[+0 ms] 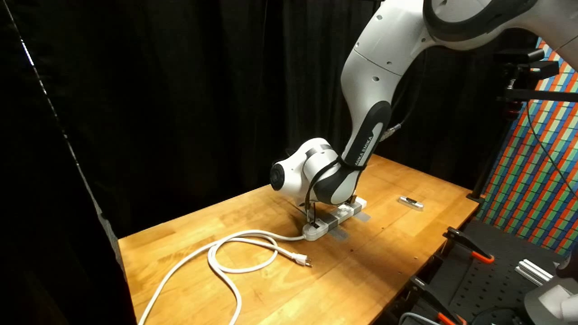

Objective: Plug the charger head into the extension cord

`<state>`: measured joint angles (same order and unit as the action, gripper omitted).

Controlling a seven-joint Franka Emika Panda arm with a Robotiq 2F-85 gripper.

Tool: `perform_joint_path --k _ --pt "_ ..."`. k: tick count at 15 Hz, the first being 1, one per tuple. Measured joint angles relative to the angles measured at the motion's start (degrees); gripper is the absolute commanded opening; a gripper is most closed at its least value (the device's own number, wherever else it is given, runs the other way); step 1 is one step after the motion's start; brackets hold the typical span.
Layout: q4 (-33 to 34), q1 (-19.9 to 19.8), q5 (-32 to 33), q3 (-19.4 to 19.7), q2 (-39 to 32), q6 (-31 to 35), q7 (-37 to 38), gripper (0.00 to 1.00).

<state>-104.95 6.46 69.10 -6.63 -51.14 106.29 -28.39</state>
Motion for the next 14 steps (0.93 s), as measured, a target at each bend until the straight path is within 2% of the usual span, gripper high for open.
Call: perform_joint_path --k 14 --pt "-4.00 0.24 1.98 -0.96 1.66 0.03 8.87 0.23"
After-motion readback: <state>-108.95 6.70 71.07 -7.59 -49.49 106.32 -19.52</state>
